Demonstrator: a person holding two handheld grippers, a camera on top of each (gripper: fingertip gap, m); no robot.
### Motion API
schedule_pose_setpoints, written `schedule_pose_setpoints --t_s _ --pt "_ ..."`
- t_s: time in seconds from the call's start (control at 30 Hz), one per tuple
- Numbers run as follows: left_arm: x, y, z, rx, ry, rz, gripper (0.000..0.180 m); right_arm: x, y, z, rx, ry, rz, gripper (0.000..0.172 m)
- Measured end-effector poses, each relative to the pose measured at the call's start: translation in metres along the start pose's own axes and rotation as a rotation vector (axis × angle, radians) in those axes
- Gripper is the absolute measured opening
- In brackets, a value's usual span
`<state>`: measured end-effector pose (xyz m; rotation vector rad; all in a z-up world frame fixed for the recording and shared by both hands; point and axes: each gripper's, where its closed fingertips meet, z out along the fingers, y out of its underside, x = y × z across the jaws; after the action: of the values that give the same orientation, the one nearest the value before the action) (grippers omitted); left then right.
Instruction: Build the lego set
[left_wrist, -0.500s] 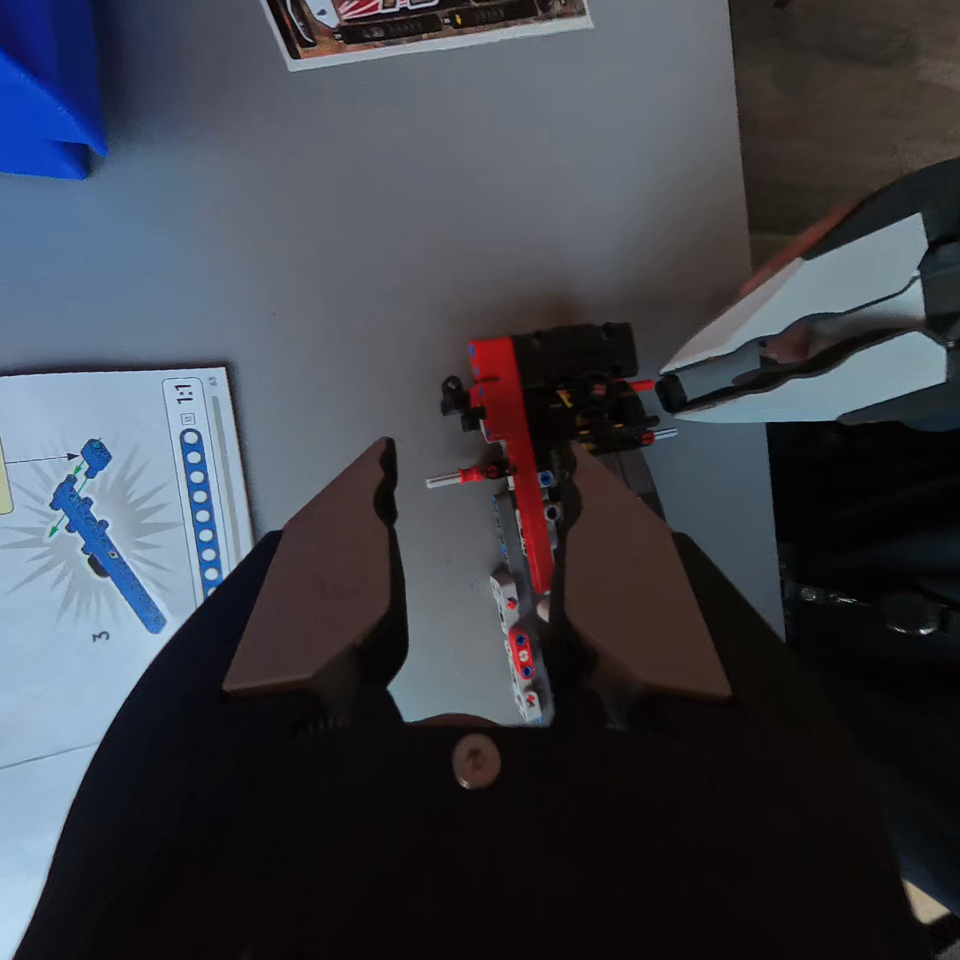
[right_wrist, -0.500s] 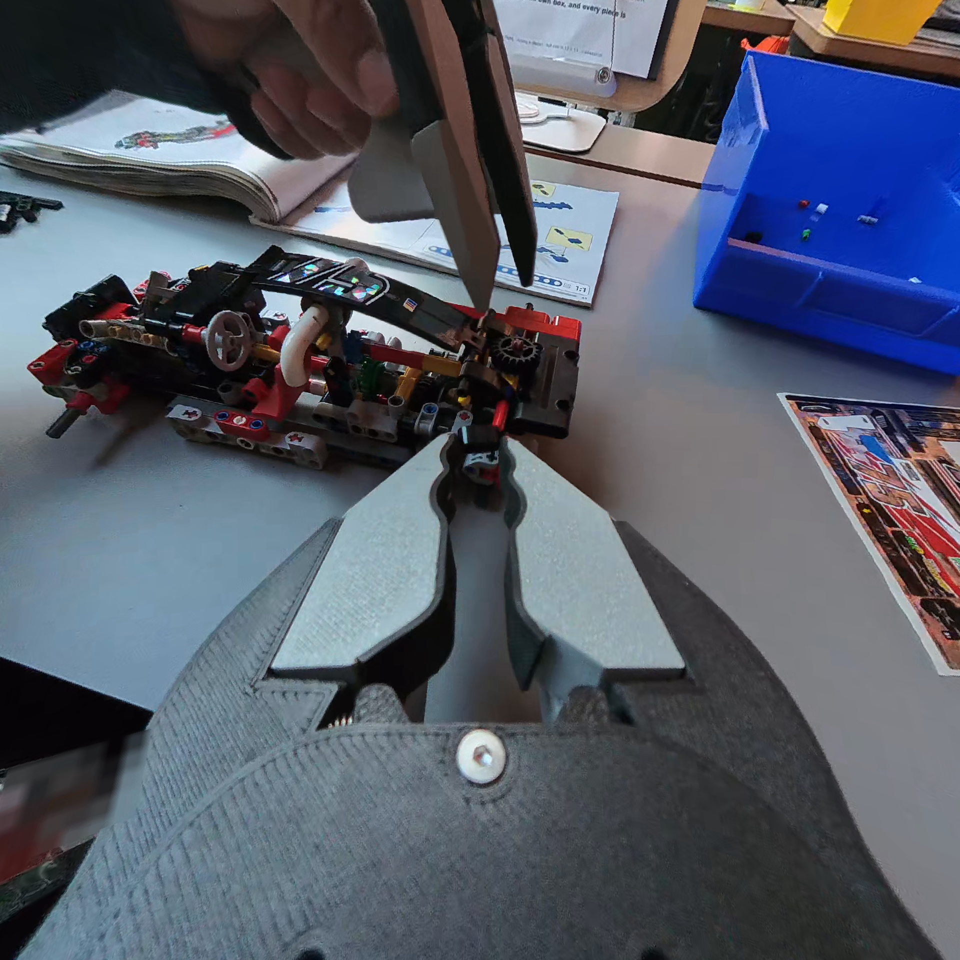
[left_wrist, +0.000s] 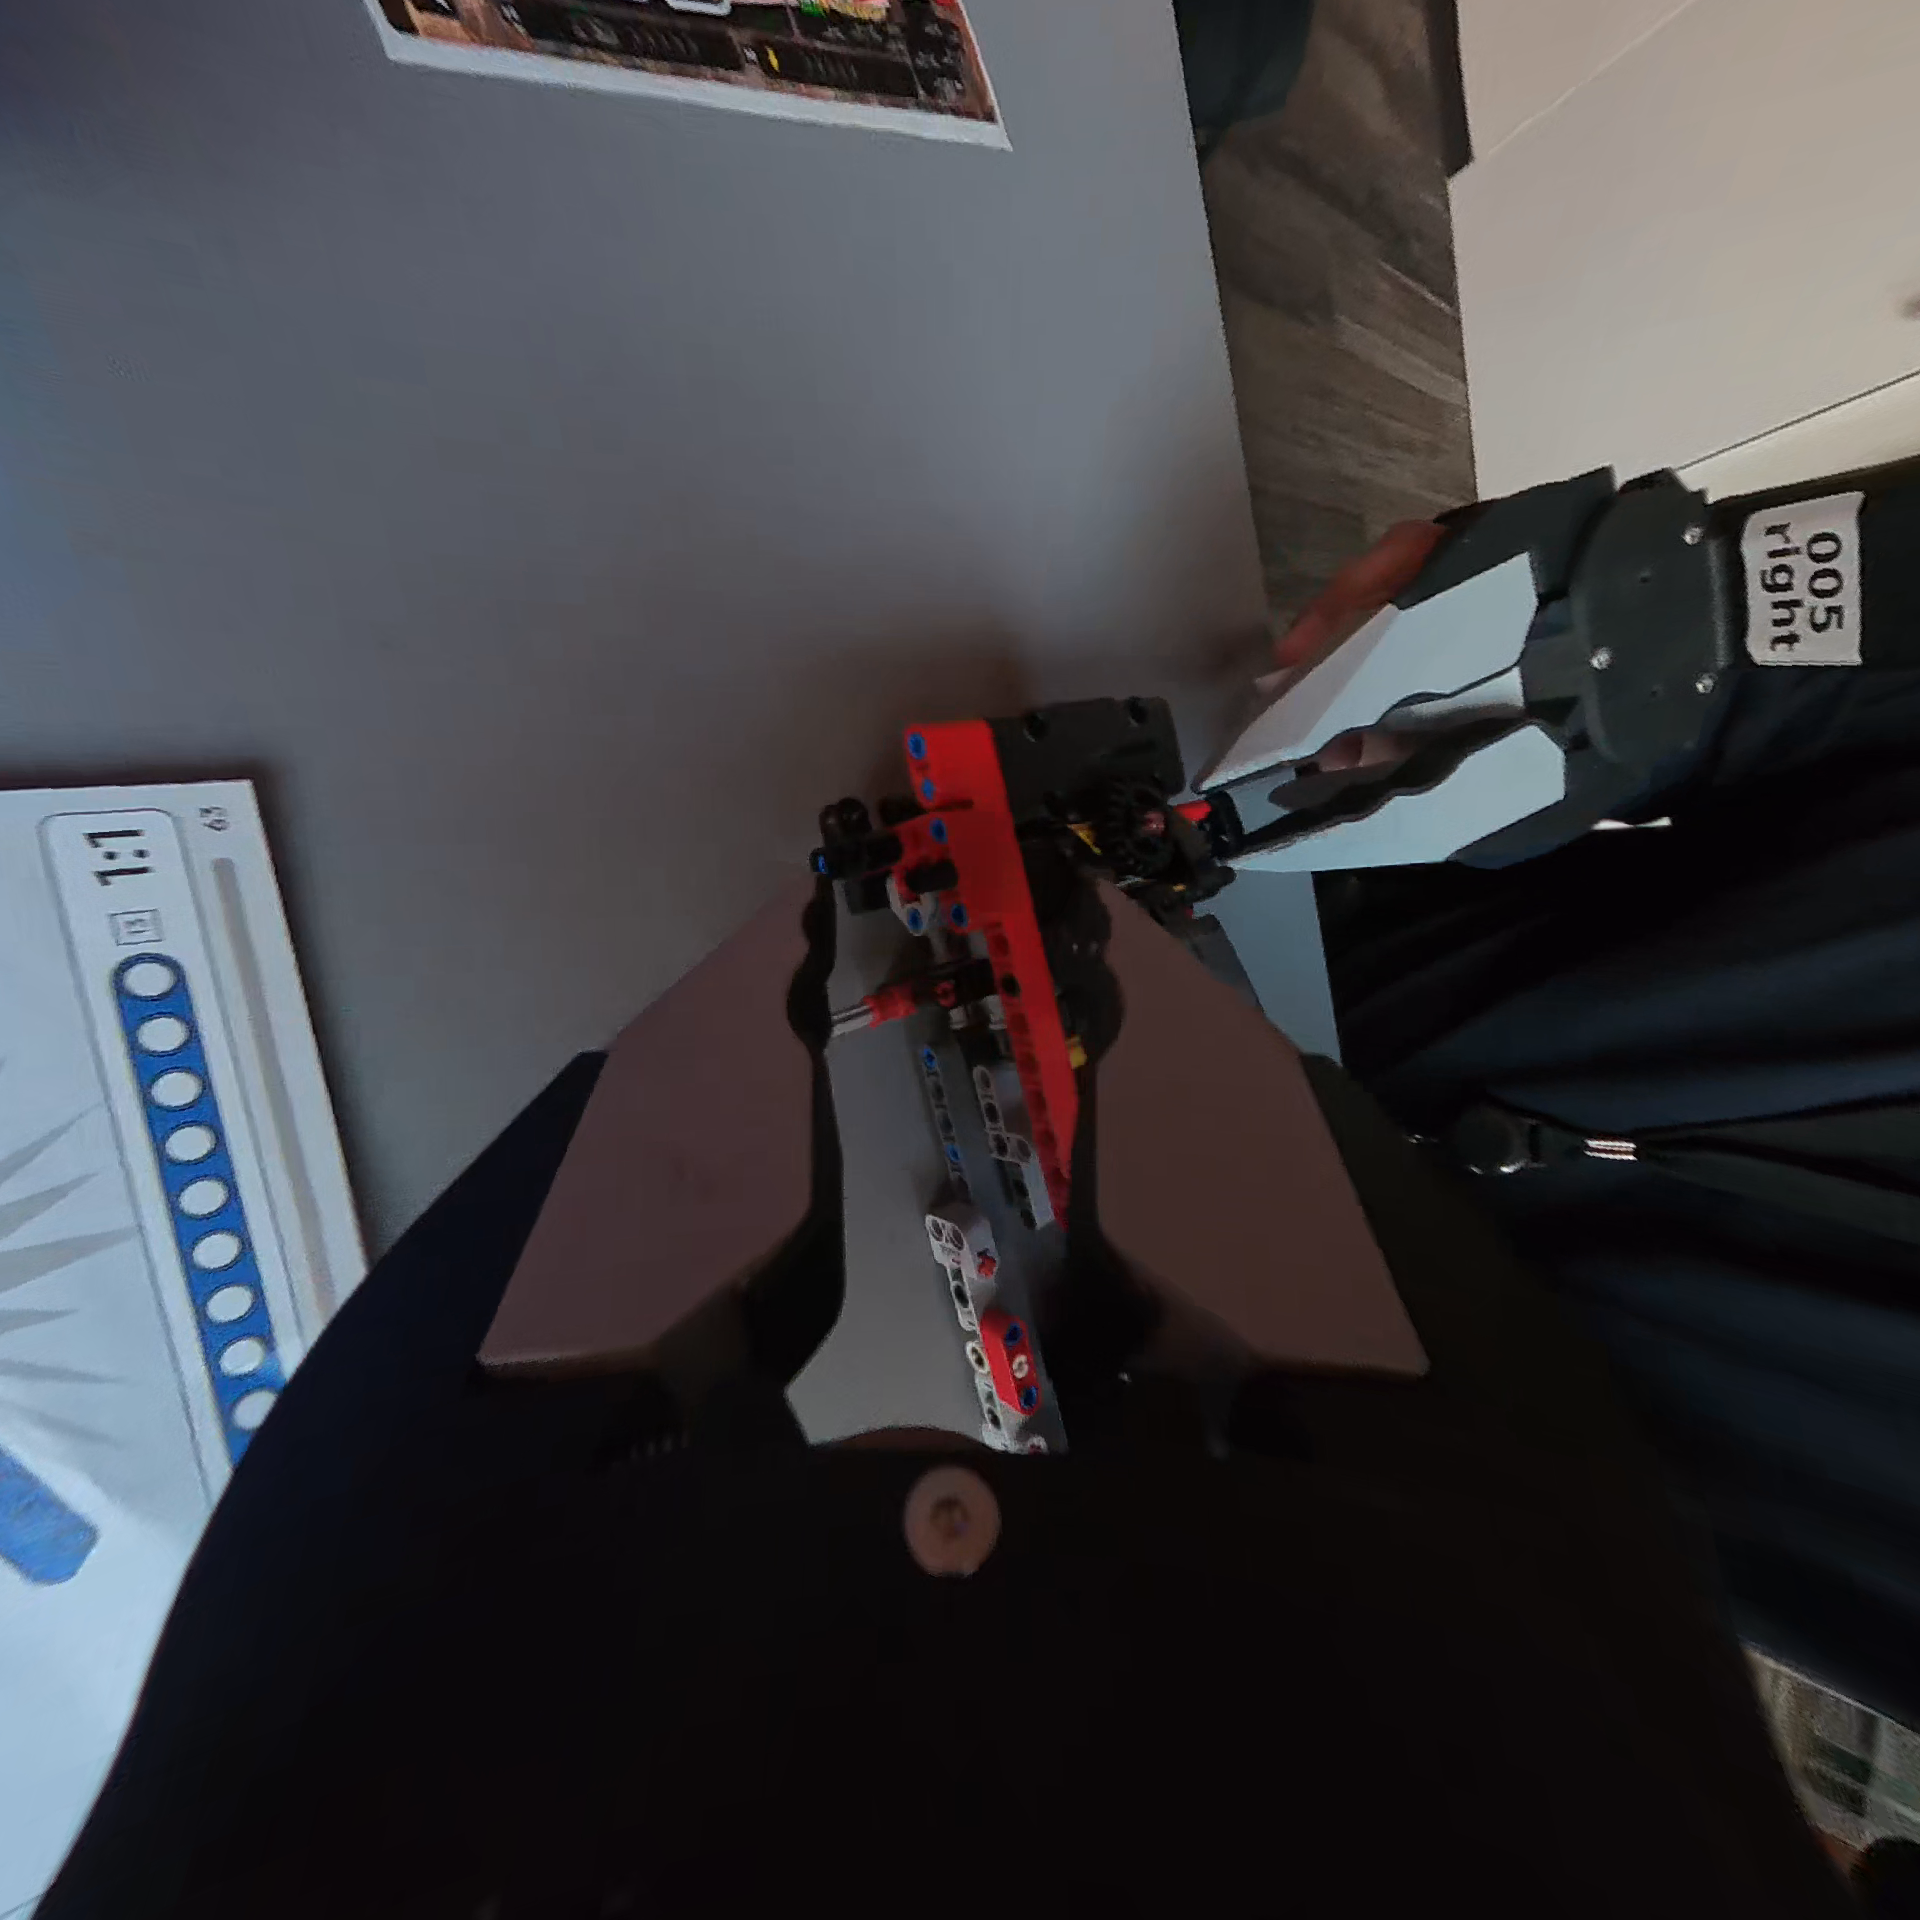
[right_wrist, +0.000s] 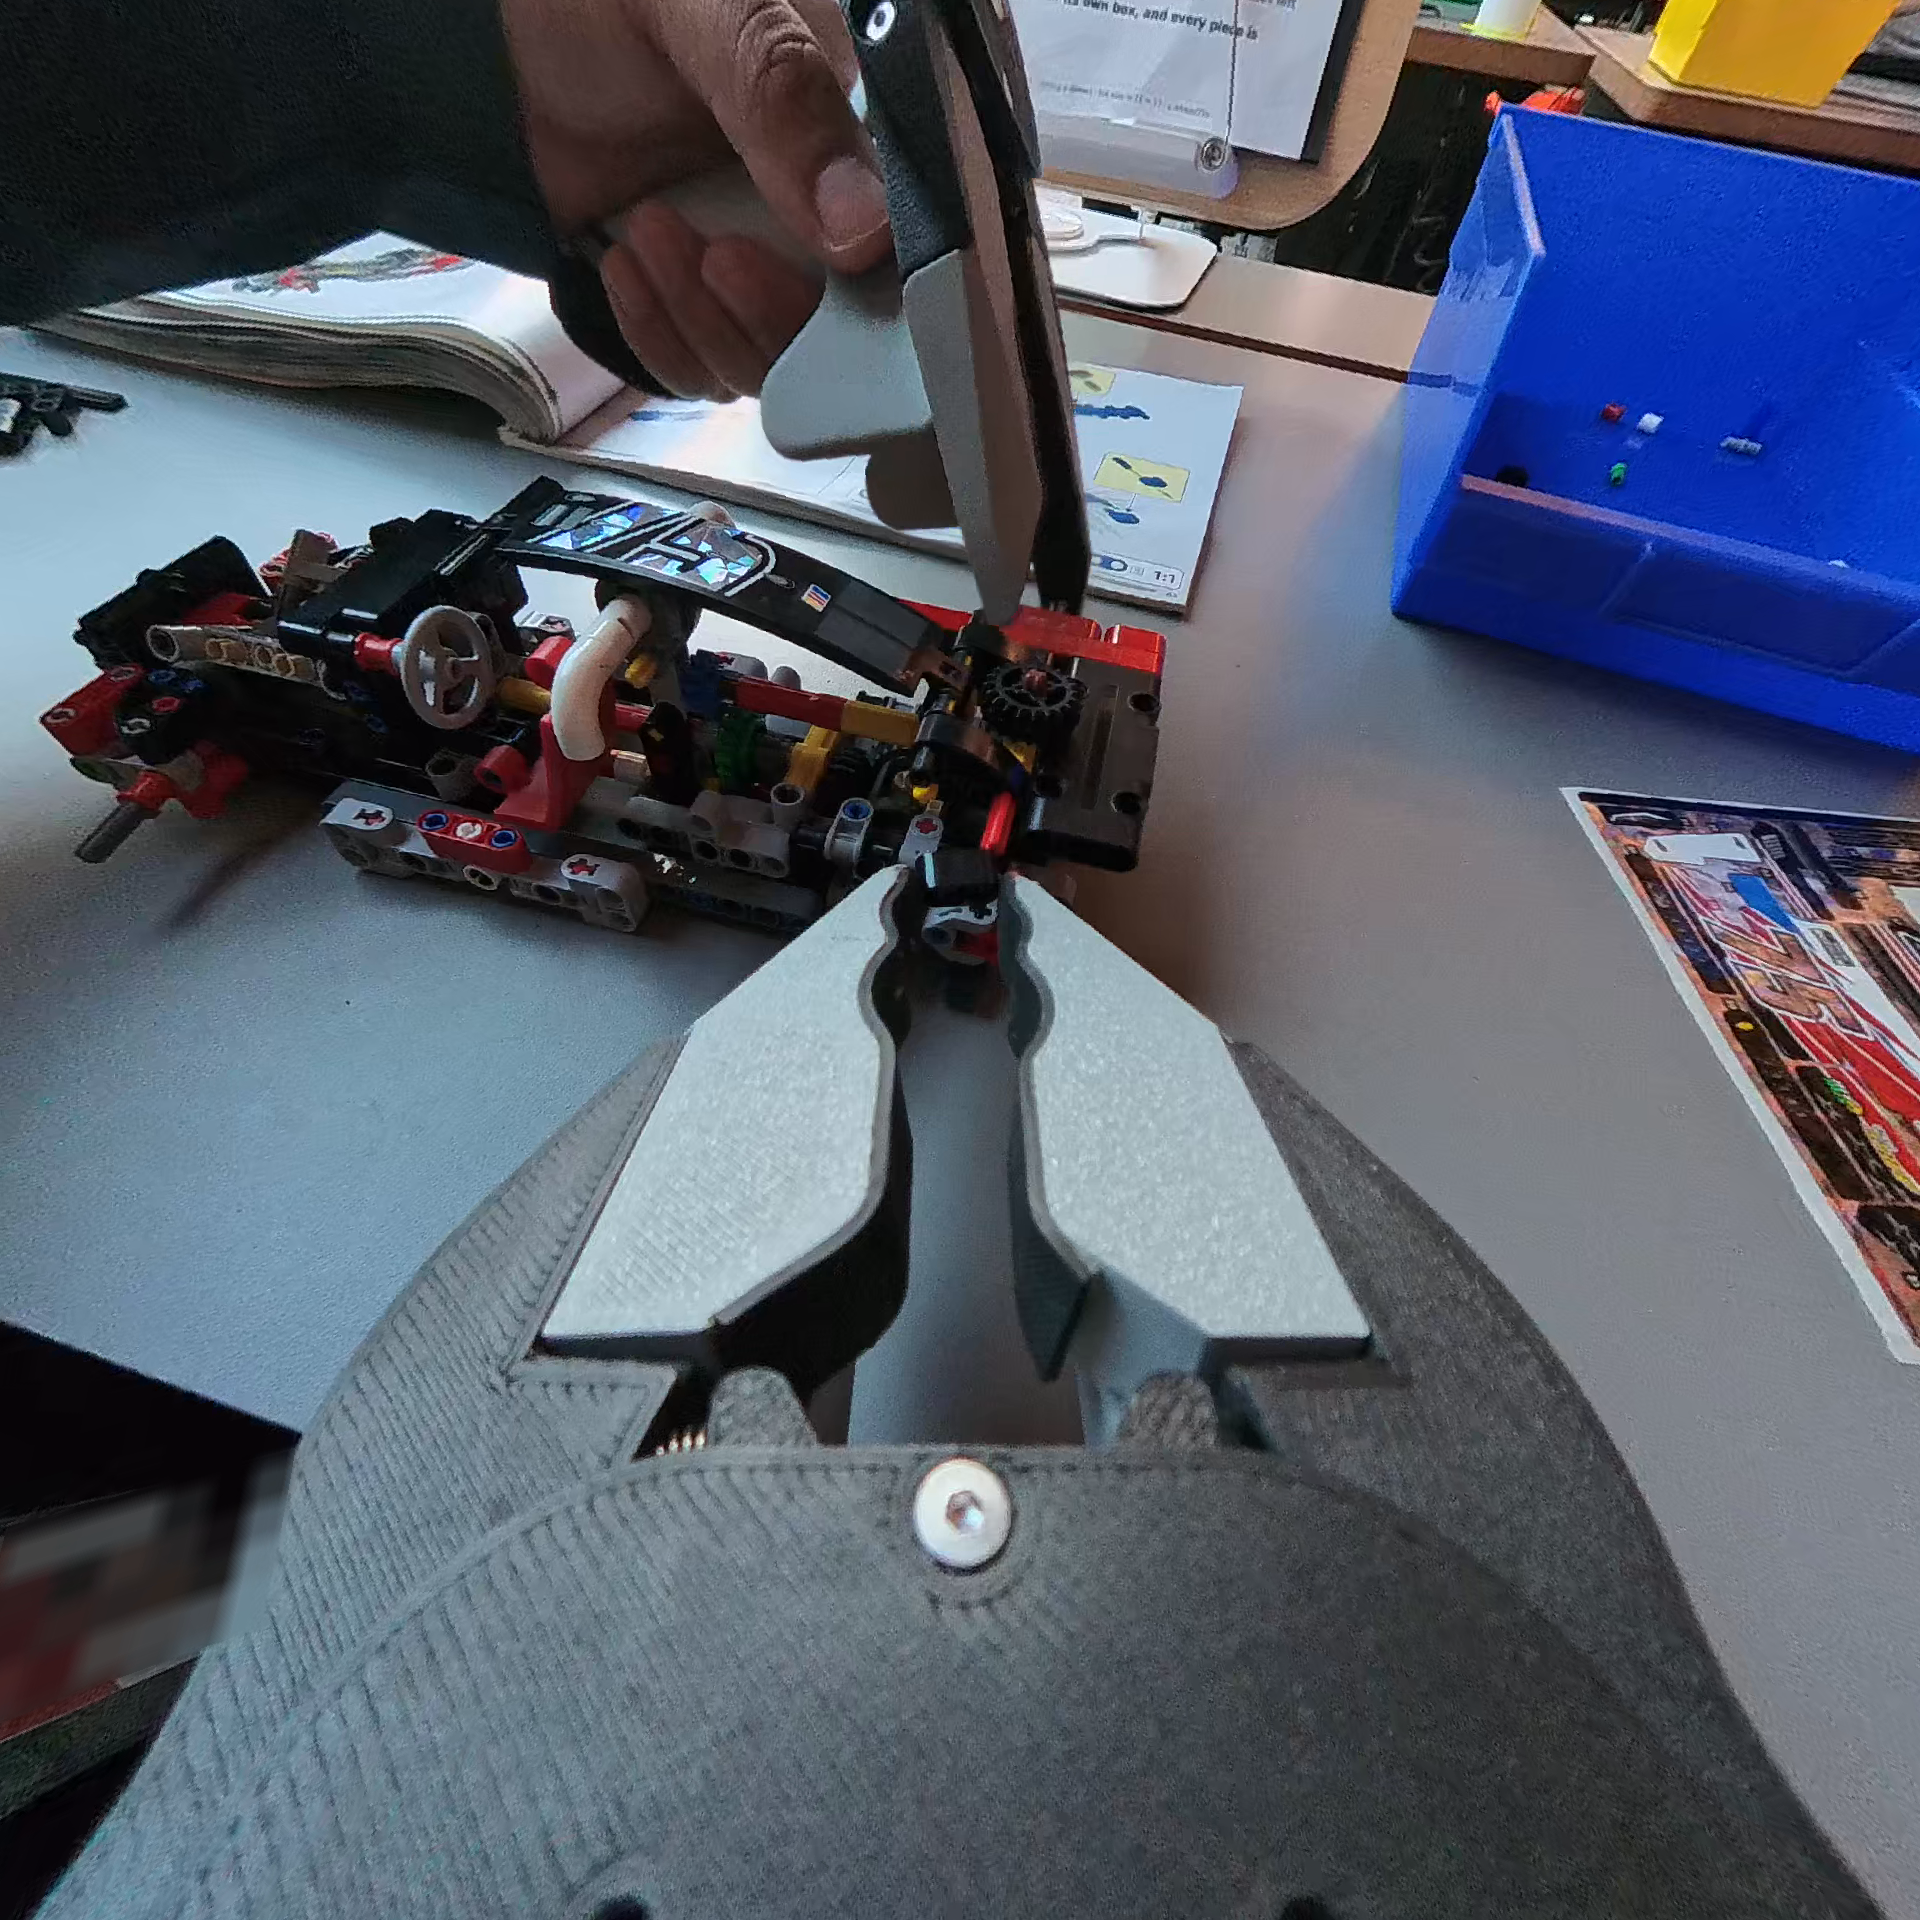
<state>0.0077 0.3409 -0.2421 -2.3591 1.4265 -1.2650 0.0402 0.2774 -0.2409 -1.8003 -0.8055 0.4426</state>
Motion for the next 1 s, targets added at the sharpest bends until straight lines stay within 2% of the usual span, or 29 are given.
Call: schedule_pose_setpoints --t_s 0.27,0.33,0.5,0.73,1.0 --pt "0.004 0.0 0.006 0.032 0.052 -0.084 0.04 0.001 0.001 -0.001 0.004 0.015 -0.018 0.012" --pt "0.01 -0.001 0.007 0.059 0.086 -0.115 0.029 0.003 0.001 -0.002 0.007 0.024 -0.026 0.012" --pt "0.009 0.002 0.006 0.124 0.035 -0.16 0.018 0.003 0.001 -0.001 0.014 0.01 -0.014 0.012" --pt "0.006 0.011 -0.003 0.199 -0.064 -0.237 0.014 0.002 0.0 0.001 0.015 0.003 -0.026 0.012" --pt "-0.012 0.043 -0.044 0.478 -0.201 -0.467 0.013 -0.008 -0.006 0.003 -0.002 -0.053 -0.052 0.012"
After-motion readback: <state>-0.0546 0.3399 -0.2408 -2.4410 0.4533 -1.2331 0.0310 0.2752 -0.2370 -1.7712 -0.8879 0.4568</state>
